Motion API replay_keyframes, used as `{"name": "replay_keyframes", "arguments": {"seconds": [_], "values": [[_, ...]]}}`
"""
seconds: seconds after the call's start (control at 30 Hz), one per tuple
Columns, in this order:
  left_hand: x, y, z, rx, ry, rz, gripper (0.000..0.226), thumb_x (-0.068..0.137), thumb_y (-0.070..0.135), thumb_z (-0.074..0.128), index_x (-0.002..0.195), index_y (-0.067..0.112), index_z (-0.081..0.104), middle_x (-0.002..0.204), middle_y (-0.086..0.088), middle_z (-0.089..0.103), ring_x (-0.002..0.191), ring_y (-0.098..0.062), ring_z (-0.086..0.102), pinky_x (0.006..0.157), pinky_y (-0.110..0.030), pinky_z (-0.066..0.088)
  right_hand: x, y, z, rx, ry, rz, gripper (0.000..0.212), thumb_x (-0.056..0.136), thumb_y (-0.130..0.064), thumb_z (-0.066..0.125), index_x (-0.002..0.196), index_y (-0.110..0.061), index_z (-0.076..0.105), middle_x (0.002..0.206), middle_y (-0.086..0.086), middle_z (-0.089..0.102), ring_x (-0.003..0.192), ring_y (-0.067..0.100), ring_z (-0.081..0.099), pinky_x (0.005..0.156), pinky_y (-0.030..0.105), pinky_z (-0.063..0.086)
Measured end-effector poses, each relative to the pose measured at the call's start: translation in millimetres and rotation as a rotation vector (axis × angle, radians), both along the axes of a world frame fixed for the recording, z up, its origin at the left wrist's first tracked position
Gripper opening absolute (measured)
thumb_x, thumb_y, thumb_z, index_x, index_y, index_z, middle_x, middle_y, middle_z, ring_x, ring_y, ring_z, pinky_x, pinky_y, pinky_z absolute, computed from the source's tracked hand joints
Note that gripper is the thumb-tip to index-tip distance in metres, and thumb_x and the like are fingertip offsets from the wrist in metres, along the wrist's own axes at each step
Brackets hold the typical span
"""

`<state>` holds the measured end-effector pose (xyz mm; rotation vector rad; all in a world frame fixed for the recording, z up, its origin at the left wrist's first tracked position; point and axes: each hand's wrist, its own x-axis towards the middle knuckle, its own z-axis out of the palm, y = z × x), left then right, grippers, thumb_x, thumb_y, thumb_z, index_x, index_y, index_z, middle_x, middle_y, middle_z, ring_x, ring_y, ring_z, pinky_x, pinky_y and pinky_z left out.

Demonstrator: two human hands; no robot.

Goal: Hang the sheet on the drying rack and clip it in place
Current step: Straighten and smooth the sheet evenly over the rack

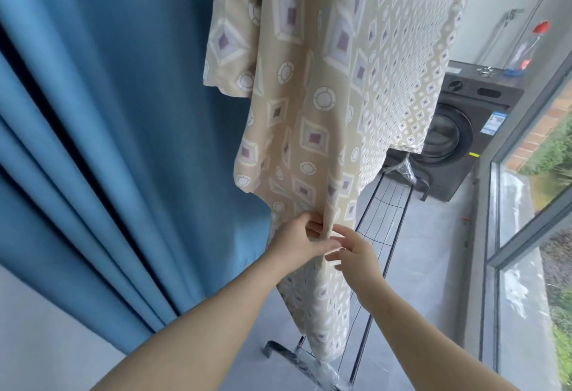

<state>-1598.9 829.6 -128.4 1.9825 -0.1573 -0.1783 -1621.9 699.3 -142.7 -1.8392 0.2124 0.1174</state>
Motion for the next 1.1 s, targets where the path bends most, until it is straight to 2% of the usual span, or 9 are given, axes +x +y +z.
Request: {"name": "replay_keyframes", "arguments": {"seconds": [0.13,0.3,0.37,0.47,0.63,0.77,0.83,1.0,1.1], "values": [[3,11,0,0.220,-0.167,0.295,0.016,0.088,0.029,0.058,0.080,0.016,0.055,0.069,0.006,0.056,0.071,-0.020,0.053,0.062,-0.029,0.039,-3,2,4,0.019,0.018,-0.006,0.053,0.084,0.011,0.026,0.110,-0.024,0.056,0.095,-0.001,0.063,0.070,0.013,0.058,0.063,0.020,0.043],[7,46,-5,0.079,-0.281,0.853,0.010,0.092,0.016,0.049,0.093,0.008,0.055,0.086,-0.009,0.062,0.076,-0.027,0.050,0.062,-0.029,0.031,-5,-3,5,0.021,0.012,-0.073,0.043,0.085,0.007,0.030,0.108,-0.020,0.056,0.086,-0.002,0.061,0.066,0.014,0.056,0.066,0.026,0.043],[11,48,-2,0.002,-0.193,0.786,0.010,0.091,0.016,0.050,0.099,0.011,0.053,0.087,-0.004,0.061,0.078,-0.026,0.053,0.065,-0.030,0.038,-7,-5,5,0.012,0.007,-0.087,0.038,0.087,0.004,0.034,0.107,-0.020,0.055,0.085,-0.003,0.062,0.066,0.014,0.057,0.069,0.029,0.044],[17,43,-5,0.062,0.036,0.468,0.008,0.089,0.015,0.054,0.097,0.016,0.052,0.080,-0.001,0.064,0.077,-0.027,0.065,0.071,-0.036,0.055,-11,-6,4,0.005,0.012,-0.086,0.030,0.089,0.000,0.039,0.107,-0.020,0.055,0.084,-0.001,0.062,0.066,0.013,0.058,0.069,0.028,0.045],[26,53,-6,0.024,-0.064,0.766,0.012,0.093,0.017,0.050,0.100,0.010,0.057,0.098,-0.011,0.068,0.091,-0.031,0.061,0.076,-0.035,0.049,-15,-7,2,-0.005,0.043,-0.079,0.027,0.090,-0.003,0.043,0.108,-0.020,0.054,0.089,0.003,0.062,0.066,0.013,0.059,0.065,0.025,0.044],[27,46,-8,0.036,0.113,0.495,0.028,0.093,0.024,0.051,0.120,0.014,0.051,0.100,-0.005,0.059,0.081,-0.022,0.054,0.070,-0.030,0.043,-17,-14,-1,-0.026,0.065,-0.103,0.026,0.091,-0.004,0.044,0.107,-0.022,0.054,0.086,0.000,0.063,0.067,0.012,0.058,0.062,0.026,0.045],[26,39,-13,-0.035,0.149,0.406,0.046,0.087,0.024,0.062,0.127,0.015,0.042,0.109,0.000,0.053,0.092,-0.019,0.053,0.076,-0.029,0.041,-18,-14,-2,-0.027,0.070,-0.102,0.026,0.090,-0.004,0.045,0.107,-0.021,0.054,0.085,0.001,0.062,0.066,0.012,0.058,0.062,0.026,0.045],[15,18,-25,-0.193,0.022,0.539,0.097,0.064,0.020,0.082,0.142,0.020,0.025,0.138,-0.007,0.040,0.118,-0.023,0.053,0.098,-0.040,0.046,-18,-12,-5,-0.005,0.092,-0.114,0.027,0.090,-0.005,0.047,0.111,-0.018,0.055,0.088,0.003,0.062,0.063,0.011,0.058,0.059,0.026,0.044],[7,-1,-25,-0.250,-0.106,0.535,0.099,0.061,0.021,0.084,0.141,0.019,0.026,0.139,-0.004,0.035,0.119,-0.020,0.050,0.101,-0.039,0.044,-17,-11,-5,-0.020,0.069,-0.145,0.034,0.090,-0.007,0.045,0.121,-0.019,0.052,0.097,-0.002,0.059,0.068,0.013,0.057,0.057,0.025,0.044]]}}
